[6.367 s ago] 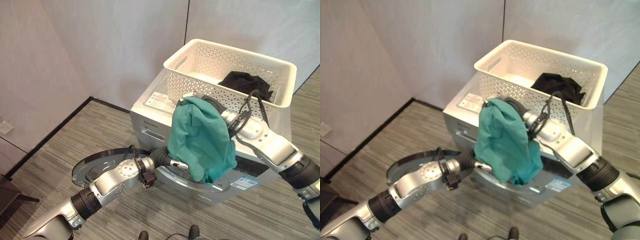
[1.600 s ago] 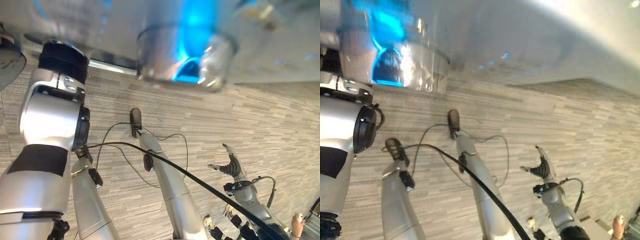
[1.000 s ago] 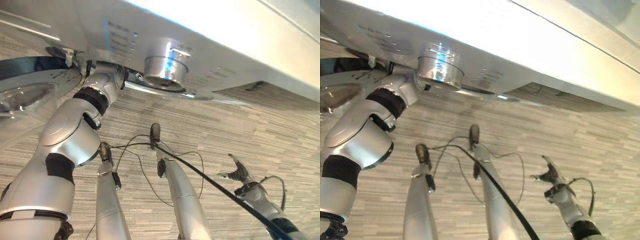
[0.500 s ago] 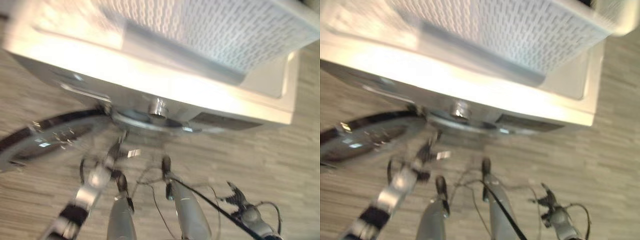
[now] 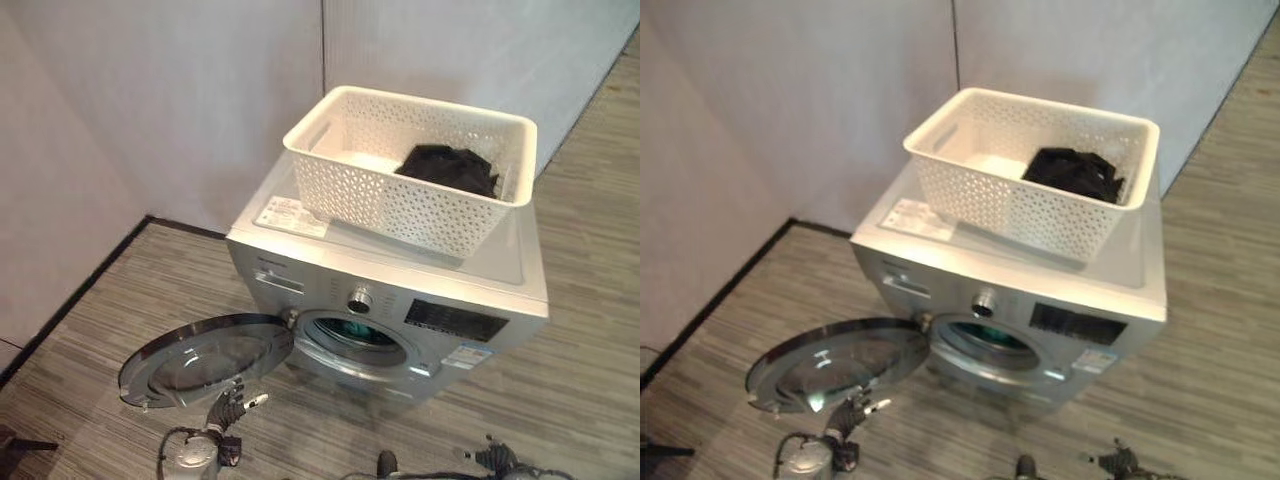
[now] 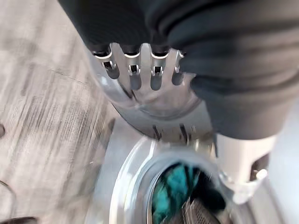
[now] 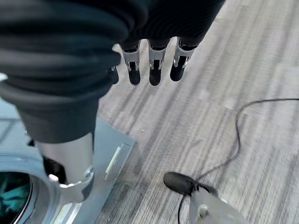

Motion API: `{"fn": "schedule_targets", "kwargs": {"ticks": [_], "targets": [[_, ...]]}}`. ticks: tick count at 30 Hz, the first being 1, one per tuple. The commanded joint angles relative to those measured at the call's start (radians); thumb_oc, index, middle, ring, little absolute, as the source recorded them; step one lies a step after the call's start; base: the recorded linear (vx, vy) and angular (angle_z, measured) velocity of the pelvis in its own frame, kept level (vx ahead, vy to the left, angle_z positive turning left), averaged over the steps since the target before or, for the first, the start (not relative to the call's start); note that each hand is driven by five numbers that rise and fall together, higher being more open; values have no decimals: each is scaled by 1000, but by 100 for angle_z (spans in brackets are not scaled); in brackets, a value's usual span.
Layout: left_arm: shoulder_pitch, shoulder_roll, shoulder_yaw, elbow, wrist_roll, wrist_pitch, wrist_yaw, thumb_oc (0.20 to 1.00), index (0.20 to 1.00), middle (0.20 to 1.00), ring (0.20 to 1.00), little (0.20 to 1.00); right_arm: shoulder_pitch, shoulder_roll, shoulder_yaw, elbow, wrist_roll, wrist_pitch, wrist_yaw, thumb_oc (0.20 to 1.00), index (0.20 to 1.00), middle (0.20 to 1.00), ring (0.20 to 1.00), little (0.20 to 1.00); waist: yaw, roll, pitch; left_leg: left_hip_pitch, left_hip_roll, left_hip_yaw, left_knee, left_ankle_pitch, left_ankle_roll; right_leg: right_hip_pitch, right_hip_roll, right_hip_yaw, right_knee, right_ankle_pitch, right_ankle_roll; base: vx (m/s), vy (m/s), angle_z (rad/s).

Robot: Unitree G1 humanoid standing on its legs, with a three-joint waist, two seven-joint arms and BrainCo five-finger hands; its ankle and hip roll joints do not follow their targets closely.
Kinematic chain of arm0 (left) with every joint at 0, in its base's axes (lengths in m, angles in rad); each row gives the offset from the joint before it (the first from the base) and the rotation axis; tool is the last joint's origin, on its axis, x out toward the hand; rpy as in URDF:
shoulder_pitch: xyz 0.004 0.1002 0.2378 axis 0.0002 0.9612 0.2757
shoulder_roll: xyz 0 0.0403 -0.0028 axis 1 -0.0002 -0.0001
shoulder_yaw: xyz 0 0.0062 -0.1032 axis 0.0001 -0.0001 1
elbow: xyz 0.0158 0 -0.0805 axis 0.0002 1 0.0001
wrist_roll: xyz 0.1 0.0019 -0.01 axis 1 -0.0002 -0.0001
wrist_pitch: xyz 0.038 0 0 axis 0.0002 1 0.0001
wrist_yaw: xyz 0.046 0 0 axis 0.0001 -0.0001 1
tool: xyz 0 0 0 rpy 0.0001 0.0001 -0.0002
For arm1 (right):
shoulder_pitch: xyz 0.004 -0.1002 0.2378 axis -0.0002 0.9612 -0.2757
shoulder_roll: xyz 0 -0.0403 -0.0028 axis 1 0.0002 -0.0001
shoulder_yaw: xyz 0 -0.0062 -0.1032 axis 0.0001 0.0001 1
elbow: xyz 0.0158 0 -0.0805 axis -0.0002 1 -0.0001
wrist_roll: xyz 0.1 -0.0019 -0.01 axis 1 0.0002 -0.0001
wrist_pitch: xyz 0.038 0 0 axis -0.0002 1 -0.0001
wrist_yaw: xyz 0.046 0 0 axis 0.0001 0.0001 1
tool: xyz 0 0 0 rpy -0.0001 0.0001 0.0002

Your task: Grab the laundry basket,head to the washer,open it,put in the laundry and shut it.

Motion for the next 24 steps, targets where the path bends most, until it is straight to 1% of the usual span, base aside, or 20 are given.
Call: {"fn": "schedule_targets", "kwargs": {"ticks": [1,3,6,8,9,10,11,13,15,16,17,18,19,20,21,22,24], "targets": [[-58,33,-2,6,12,-14,43,1000,1000,1000,1000,1000,-37,-73,-48,-74,24,-9,-59,1000,1000,1000,1000,1000,0,-21,-23,-41,2,35,5,-9,15,4,-35,-11,11,-89,35,0,0,0],[-59,31,20,12,-4,-16,45,1000,1000,1000,1000,1000,-23,-102,-72,-181,3,-8,-77,1000,1000,1000,1000,1000,-3,-22,-38,-45,3,38,5,-13,14,1,-35,-6,11,-91,36,2,3,-2],[-57,38,48,34,-20,-15,45,1000,1000,1000,1000,1000,-6,-158,-139,-298,-27,-2,-108,1000,1000,1000,1000,1000,-9,-29,-47,-49,1,34,5,-10,17,7,-33,3,11,-87,34,0,0,0],[-58,39,50,38,-24,-16,45,1000,1000,1000,1000,1000,3,-164,-155,-315,-33,-1,-116,1000,1000,1000,1000,1000,-7,-31,-48,-50,-1,33,5,-10,18,7,-33,4,11,-86,34,0,0,0],[-54,38,53,42,-32,-15,40,1000,1000,1000,1000,1000,10,-175,-183,-327,-33,3,-124,1000,1000,1000,1000,1000,-8,-33,-50,-53,-1,32,5,-11,19,7,-33,2,11,-86,34,0,0,0],[-45,35,61,52,-44,-12,32,1000,1000,1000,1000,1000,21,-195,-242,-404,-18,6,-147,1000,1000,1000,1000,1000,-14,-37,-53,-56,-2,30,5,-11,20,3,-33,4,12,-86,34,0,0,0],[-42,34,65,59,-48,-11,28,1000,1000,1000,1000,1000,29,-194,-270,-437,-5,7,-152,1000,1000,1000,1000,1000,-14,-37,-56,-58,-2,30,5,-11,20,1,-33,5,12,-86,35,0,0,0],[-41,27,70,82,-44,-4,26,1000,1000,1000,1000,1000,31,-203,-330,-507,10,5,-193,1000,1000,1000,1000,1000,-19,-37,-60,-62,-2,31,5,-13,20,-4,-34,9,11,-84,36,0,0,0],[-48,22,78,107,-28,1,30,1000,1000,1000,1000,1000,50,-208,-392,-622,-24,8,-241,1000,1000,1000,1000,1000,-22,-35,-64,-63,-3,30,5,-17,21,-9,-33,12,11,-86,37,0,0,0],[-48,22,78,108,-28,1,30,1000,1000,1000,1000,1000,50,-207,-393,-623,-24,9,-241,1000,1000,1000,1000,1000,-22,-35,-64,-64,-3,30,5,-17,21,-9,-33,12,11,-86,37,44,6,-3],[-48,10,86,123,-14,7,31,1000,1000,1000,1000,1000,59,-219,-448,-730,-92,5,-298,1000,1000,1000,1000,1000,-26,-32,-67,-60,-1,27,5,-26,23,-7,-31,15,11,-94,37,34,6,-2],[-50,6,86,133,-8,8,33,1000,1000,1000,1000,1000,61,-223,-473,-790,-130,5,-319,1000,1000,1000,1000,1000,-26,-32,-69,-63,-2,26,5,-23,24,-9,-32,15,11,-91,37,43,8,4],[-57,-2,82,143,2,8,37,1000,1000,1000,1000,1000,58,-225,-514,-898,-195,10,-347,1000,1000,1000,1000,1000,-24,-31,-72,-65,-1,24,5,-24,25,-12,-30,16,11,-93,37,2,13,3],[-59,-4,76,142,14,4,42,1000,1000,1000,1000,1000,38,-238,-536,-987,-255,-2,-378,1000,1000,1000,1000,1000,-23,-31,-75,-68,-2,23,5,-23,27,-16,-30,17,11,-94,38,0,0,0],[-60,-6,75,142,14,4,43,1000,1000,1000,1000,1000,40,-234,-539,-996,-260,3,-376,1000,1000,1000,1000,1000,-22,-30,-74,-69,-1,23,5,-24,27,-16,-30,17,11,-94,38,0,0,0],[-57,-3,65,138,28,3,45,1000,1000,1000,1000,1000,9,-252,-546,-1066,-293,-7,-376,1000,1000,1000,1000,1000,-18,-32,-77,-64,0,22,5,-32,27,-14,-27,19,11,-99,39,0,0,0],[-67,-1,51,147,43,0,43,1000,1000,1000,1000,1000,-50,-287,-542,-1139,-312,-17,-368,1000,1000,1000,1000,1000,-11,-40,-80,-70,0,21,5,-25,29,-20,-28,23,11,-92,39,-26,10,-1]]}}
